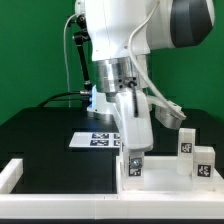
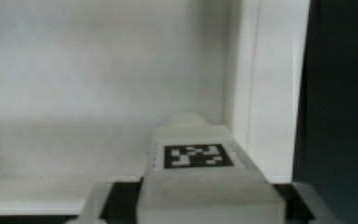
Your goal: Assemble square table
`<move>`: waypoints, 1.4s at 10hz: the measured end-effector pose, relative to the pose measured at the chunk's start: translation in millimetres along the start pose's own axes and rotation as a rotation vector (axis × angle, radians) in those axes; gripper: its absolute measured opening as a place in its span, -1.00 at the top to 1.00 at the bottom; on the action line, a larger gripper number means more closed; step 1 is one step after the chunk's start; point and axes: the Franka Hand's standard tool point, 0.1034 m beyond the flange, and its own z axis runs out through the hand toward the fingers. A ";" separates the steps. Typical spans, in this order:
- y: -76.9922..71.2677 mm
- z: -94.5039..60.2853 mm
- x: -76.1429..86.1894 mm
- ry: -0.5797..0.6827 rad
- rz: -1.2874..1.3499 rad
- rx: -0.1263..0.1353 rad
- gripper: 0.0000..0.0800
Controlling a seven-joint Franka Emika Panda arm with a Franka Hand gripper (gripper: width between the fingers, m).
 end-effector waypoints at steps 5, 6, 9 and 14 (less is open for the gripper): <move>-1.1 0.1 2.0 -0.013 0.371 0.012 0.27; -1.3 -0.1 2.5 -0.012 0.447 0.015 0.27; -0.8 0.7 2.5 -0.010 0.431 0.013 0.09; -5.9 -54.3 -30.9 -0.069 0.399 0.056 -0.62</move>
Offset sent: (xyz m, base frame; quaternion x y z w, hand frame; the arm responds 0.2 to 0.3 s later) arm 0.0000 0.0000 0.0000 0.0000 0.0000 0.1938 0.9810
